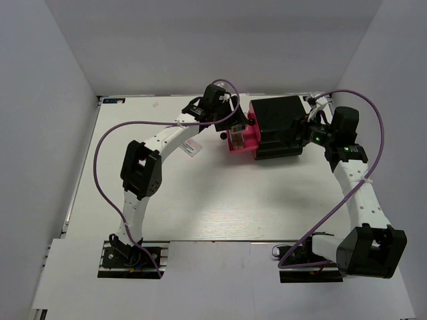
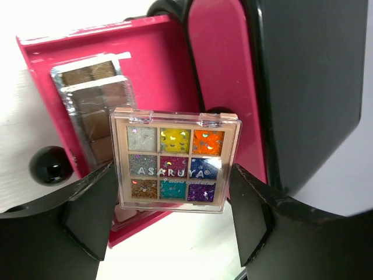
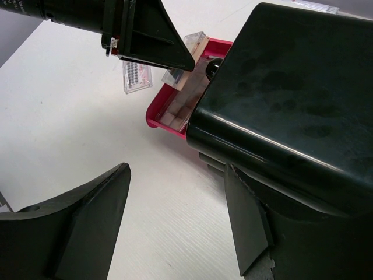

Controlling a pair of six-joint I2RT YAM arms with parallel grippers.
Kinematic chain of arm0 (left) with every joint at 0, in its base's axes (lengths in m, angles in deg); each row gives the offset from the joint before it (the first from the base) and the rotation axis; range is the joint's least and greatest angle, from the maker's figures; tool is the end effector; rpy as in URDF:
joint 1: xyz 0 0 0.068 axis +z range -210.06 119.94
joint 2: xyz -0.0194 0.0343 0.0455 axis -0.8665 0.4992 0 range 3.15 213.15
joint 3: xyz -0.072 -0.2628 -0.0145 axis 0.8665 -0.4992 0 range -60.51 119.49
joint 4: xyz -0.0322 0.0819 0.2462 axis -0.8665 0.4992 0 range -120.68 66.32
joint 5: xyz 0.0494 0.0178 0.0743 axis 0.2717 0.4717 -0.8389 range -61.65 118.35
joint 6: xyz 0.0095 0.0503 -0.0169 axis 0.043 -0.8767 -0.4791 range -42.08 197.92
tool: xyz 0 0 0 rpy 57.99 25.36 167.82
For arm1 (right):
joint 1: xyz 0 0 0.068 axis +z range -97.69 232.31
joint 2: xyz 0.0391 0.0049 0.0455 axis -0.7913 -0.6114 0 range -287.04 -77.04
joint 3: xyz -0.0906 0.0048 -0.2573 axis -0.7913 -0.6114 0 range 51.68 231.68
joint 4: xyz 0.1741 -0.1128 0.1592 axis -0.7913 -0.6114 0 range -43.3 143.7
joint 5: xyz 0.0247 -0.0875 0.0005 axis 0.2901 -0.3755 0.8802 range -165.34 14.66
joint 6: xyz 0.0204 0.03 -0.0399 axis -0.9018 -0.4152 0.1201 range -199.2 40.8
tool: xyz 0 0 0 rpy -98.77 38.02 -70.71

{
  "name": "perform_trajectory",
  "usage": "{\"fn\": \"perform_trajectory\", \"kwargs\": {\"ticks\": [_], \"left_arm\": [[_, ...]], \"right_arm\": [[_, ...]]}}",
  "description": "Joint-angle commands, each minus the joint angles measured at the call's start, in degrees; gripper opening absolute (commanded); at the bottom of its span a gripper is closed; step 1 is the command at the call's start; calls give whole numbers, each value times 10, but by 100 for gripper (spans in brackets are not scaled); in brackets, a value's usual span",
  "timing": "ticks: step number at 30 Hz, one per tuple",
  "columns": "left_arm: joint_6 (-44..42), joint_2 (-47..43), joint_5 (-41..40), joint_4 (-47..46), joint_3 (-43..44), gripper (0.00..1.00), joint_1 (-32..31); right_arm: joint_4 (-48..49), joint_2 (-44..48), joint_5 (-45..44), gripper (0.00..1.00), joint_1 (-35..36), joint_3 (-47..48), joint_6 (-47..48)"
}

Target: Organize the makeup

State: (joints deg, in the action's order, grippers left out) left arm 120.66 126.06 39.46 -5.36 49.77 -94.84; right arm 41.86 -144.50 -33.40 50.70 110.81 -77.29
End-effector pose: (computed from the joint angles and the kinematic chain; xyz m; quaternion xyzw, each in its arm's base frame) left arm 0.4081 -0.2919 0.2732 -0.0196 0.8952 -0.3413 0.2861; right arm 0.2649 0.0164 0.3466 -0.2068 0.7651 0.2769 0.5433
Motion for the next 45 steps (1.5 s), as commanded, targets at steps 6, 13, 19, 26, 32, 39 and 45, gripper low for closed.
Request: {"fn": "perform_trajectory", "kwargs": {"ticks": [6, 13, 19, 26, 32, 39, 45], "left_arm": [[9, -11, -13, 24, 19, 72, -1], [13, -6, -10, 26, 20, 92, -1], [19, -7, 0, 17, 28, 97, -1], [16, -46, 6, -4, 24, 93, -1], [-13, -165, -23, -63, -115, 0, 19], [-15, -227, -22, -133, -306, 0, 84], [-5, -179, 21, -174, -338, 0, 111]], "right_arm": [[21, 4, 1, 72, -4, 7, -4], [20, 5, 0, 72, -7, 7, -5], [20, 4, 1, 72, -7, 7, -5], [22, 4, -2, 72, -9, 8, -5], [37, 19, -68, 0, -14, 12, -15], [45, -19, -220, 0, -19, 64, -41], [51, -88, -284, 5, -38, 117, -42]]}}
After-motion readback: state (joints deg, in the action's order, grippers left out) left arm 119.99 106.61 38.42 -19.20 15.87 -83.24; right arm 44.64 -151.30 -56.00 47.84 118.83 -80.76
